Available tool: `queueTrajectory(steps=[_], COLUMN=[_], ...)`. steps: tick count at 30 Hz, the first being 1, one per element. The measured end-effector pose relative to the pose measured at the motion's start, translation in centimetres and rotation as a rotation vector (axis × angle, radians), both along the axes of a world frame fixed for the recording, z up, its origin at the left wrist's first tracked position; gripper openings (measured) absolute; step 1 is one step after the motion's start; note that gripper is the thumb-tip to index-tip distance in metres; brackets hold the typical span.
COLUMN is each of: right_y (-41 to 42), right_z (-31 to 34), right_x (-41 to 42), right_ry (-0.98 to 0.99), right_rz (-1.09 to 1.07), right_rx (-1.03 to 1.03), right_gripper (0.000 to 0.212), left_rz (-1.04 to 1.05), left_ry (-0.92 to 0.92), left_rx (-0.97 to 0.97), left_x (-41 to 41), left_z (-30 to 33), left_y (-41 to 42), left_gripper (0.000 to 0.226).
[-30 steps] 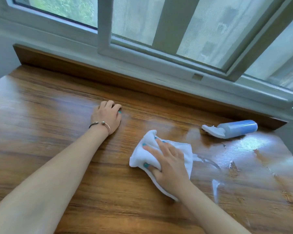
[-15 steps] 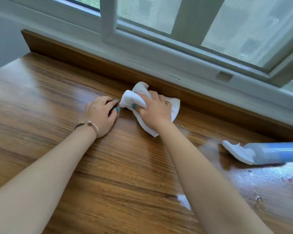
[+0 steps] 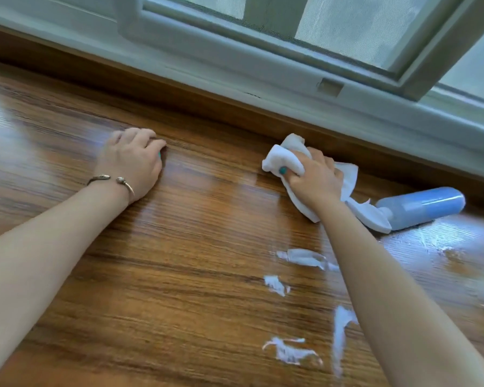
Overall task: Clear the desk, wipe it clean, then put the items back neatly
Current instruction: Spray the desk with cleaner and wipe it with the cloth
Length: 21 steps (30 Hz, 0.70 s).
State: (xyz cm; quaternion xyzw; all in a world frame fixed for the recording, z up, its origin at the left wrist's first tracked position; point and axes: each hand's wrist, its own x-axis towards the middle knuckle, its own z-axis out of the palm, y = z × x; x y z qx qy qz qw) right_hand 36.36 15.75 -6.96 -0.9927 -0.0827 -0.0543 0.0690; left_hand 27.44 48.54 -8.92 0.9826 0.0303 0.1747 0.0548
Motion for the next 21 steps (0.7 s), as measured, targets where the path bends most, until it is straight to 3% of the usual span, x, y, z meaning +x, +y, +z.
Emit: queueTrajectory(steps=[2,5,8,10,17,21], right_y=[0.5,0.4,0.1,-0.3,0.2,0.2], right_z=[0.0,0.6,0.7,0.7,0.5,0.0], right_x=[-0.1,-0.8,-3.8,-7.1,-21.0,-29.3], right_ry=[0.005,0.036,0.054,0.059,0.108,0.004], right_rz=[0.007,0.003,0.042,0.067,0.046,0.12], right_rx=[-0.021,-0.041,-0.05,-0.039,-0.034,0.029], right_gripper=[0.045,0.046,0.046,0.046,0.05,0.056], left_rz=[-0.01,0.048,0.021,0.008,0.012,0.028], left_ry=[0.012,0.059,0.085,0.091,0.048,0.054], left_rx=[0.038,-0.158,-0.212,-0.215,-0.183,-0.21], left_x=[-1.5,-5.5,-9.5,-11.0,-12.8,-12.5], left_z=[0.8,1.3,0.3,-0.2,-1.3,-0.9], left_y=[-1.9,-6.4,-9.7,-10.6,-12.1,-12.2], left_gripper=[0.035,0.028,0.032,0.039,0.029,0.026])
